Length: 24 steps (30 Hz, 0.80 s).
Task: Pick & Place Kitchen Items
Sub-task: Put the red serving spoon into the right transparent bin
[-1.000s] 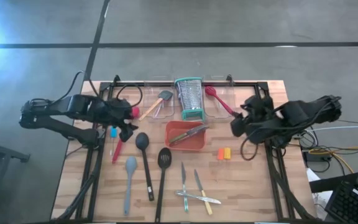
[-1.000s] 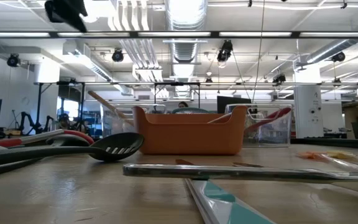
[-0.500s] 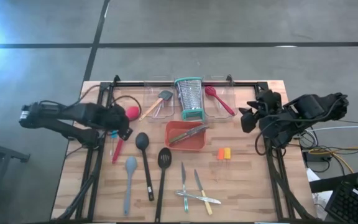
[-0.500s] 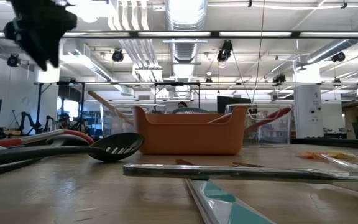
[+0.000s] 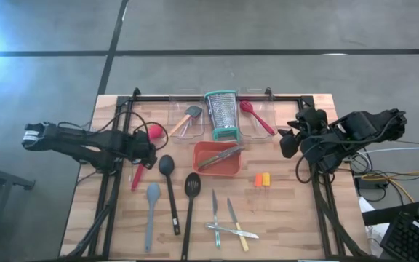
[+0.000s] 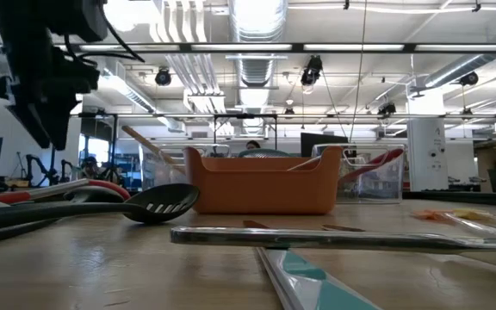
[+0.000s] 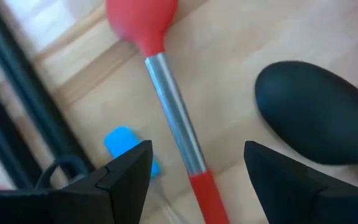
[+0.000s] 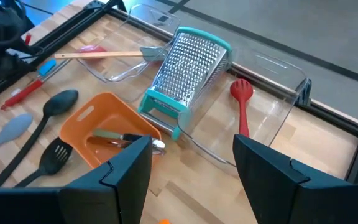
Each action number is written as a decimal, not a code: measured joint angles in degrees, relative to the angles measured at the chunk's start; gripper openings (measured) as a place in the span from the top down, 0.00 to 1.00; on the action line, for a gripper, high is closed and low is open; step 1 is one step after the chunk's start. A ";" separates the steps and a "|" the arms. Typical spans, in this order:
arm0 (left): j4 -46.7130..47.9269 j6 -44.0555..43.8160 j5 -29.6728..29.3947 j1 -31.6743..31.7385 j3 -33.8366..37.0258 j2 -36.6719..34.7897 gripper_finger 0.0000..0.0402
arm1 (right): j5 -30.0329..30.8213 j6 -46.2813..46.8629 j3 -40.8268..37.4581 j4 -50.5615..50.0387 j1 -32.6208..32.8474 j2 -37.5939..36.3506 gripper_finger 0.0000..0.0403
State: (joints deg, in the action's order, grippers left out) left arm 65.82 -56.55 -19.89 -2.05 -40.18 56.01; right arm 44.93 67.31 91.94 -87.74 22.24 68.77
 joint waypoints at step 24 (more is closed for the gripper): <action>-23.46 14.82 6.98 15.97 17.32 0.11 0.46 | -0.44 0.04 0.00 0.13 0.00 0.00 0.46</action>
State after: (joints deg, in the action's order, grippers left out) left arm 42.35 -41.74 -12.91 13.92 -22.86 56.12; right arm 44.49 67.35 91.94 -87.61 22.24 68.77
